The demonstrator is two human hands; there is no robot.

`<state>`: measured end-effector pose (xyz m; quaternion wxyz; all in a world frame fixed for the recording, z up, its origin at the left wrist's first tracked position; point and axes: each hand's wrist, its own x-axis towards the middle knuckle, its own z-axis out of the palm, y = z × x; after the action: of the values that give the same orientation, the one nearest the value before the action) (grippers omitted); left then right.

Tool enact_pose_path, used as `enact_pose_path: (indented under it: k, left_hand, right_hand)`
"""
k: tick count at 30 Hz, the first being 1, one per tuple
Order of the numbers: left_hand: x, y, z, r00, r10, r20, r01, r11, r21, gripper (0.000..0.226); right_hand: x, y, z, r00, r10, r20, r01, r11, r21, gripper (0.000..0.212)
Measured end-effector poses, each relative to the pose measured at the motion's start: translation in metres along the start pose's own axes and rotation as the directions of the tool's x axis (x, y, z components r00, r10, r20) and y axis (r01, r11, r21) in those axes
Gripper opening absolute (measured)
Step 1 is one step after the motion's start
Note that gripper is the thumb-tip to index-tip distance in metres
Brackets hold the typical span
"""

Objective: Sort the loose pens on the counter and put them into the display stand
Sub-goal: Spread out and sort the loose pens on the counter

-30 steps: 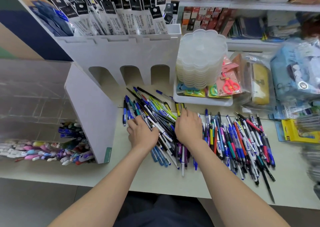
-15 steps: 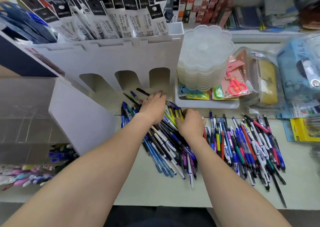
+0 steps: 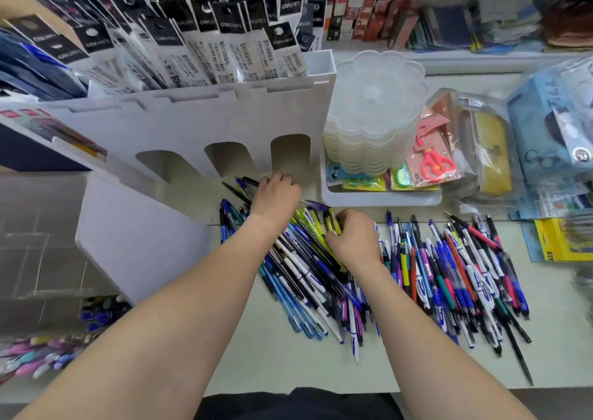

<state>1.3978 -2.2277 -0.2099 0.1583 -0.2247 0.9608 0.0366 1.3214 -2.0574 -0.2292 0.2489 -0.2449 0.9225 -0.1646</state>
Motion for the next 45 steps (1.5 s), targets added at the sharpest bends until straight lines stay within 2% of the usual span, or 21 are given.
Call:
enact_pose_path:
  k: [5, 8, 12, 16, 18, 20, 23, 26, 28, 29, 30, 32, 34, 35, 38, 41, 45]
  left_hand:
    - [-0.001, -0.005, 0.003, 0.999, 0.034, 0.039, -0.033, 0.999, -0.036, 0.057]
    - [-0.003, -0.005, 0.002, 0.997, 0.06, 0.05, -0.058, 0.998, -0.039, 0.056]
    - [-0.007, -0.006, -0.001, 0.996, 0.066, 0.057, -0.065, 0.998, -0.025, 0.052]
    - [-0.011, -0.005, 0.001, 0.993, 0.057, 0.1, -0.055, 0.998, -0.019, 0.05]
    - [-0.014, -0.005, 0.004, 0.991, 0.049, 0.123, -0.045, 0.998, -0.037, 0.053]
    - [-0.018, -0.004, 0.004, 0.987, 0.043, 0.153, -0.032, 0.997, -0.075, 0.061]
    - [-0.03, -0.001, -0.001, 0.98, 0.036, 0.194, -0.011, 0.992, -0.126, 0.07]
    - [-0.052, -0.001, -0.001, 0.998, -0.01, 0.07, 0.026, 0.97, -0.242, 0.063]
    - [-0.07, -0.002, 0.004, 0.982, -0.184, -0.039, 0.159, 0.925, -0.344, 0.06]
    - [-0.078, -0.002, 0.006, 0.948, -0.311, -0.061, 0.262, 0.878, -0.402, 0.057]
    - [-0.085, -0.001, 0.007, 0.9, -0.435, -0.042, 0.371, 0.811, -0.453, 0.054]
    - [-0.096, -0.001, 0.008, 0.796, -0.596, 0.107, 0.558, 0.652, -0.513, 0.054]
    - [-0.1, -0.001, 0.011, 0.727, -0.629, 0.277, 0.662, 0.533, -0.527, 0.062]
    - [-0.101, -0.001, 0.012, 0.71, -0.627, 0.32, 0.684, 0.507, -0.524, 0.067]
    - [-0.098, -0.005, 0.019, 0.684, -0.638, 0.354, 0.715, 0.489, -0.5, 0.074]
    - [-0.094, -0.01, 0.022, 0.663, -0.65, 0.371, 0.729, 0.448, -0.518, 0.072]
    - [-0.093, -0.013, 0.025, 0.672, -0.651, 0.352, 0.706, 0.419, -0.571, 0.074]
  right_hand:
    - [0.0, 0.008, 0.004, 0.998, -0.06, 0.003, 0.06, 0.998, -0.036, 0.02]
    - [-0.004, 0.011, 0.001, 0.997, -0.08, 0.01, 0.08, 0.994, -0.078, 0.035]
    - [-0.014, 0.012, 0.001, 0.992, -0.13, 0.008, 0.129, 0.977, -0.171, 0.032]
    - [-0.022, 0.01, 0.003, 0.98, -0.182, 0.08, 0.195, 0.958, -0.21, 0.033]
    - [-0.026, 0.009, 0.003, 0.979, -0.198, 0.056, 0.206, 0.95, -0.234, 0.032]
    - [-0.03, 0.007, 0.004, 0.971, -0.235, -0.037, 0.218, 0.942, -0.257, 0.03]
    - [-0.034, -0.004, 0.008, 0.931, -0.355, -0.084, 0.334, 0.922, -0.196, 0.028]
    - [-0.03, -0.02, 0.014, 0.879, -0.475, 0.04, 0.474, 0.863, -0.176, 0.041]
    - [-0.025, -0.028, 0.017, 0.87, -0.484, 0.095, 0.492, 0.835, -0.248, 0.045]
    - [-0.023, -0.031, 0.018, 0.875, -0.475, 0.093, 0.481, 0.831, -0.281, 0.041]
    - [-0.021, -0.034, 0.019, 0.882, -0.465, 0.083, 0.466, 0.83, -0.307, 0.036]
    - [-0.018, -0.04, 0.021, 0.884, -0.463, 0.062, 0.454, 0.823, -0.341, 0.028]
    - [-0.014, -0.046, 0.024, 0.881, -0.469, 0.07, 0.462, 0.816, -0.348, 0.024]
    - [-0.012, -0.048, 0.025, 0.882, -0.466, 0.075, 0.461, 0.818, -0.343, 0.022]
    - [-0.001, -0.054, 0.026, 0.904, -0.409, 0.126, 0.428, 0.861, -0.275, 0.014]
    - [0.006, -0.059, 0.026, 0.906, -0.37, 0.206, 0.408, 0.892, -0.193, 0.017]
    - [0.013, -0.074, 0.021, 0.922, -0.388, 0.01, 0.387, 0.917, -0.096, 0.023]
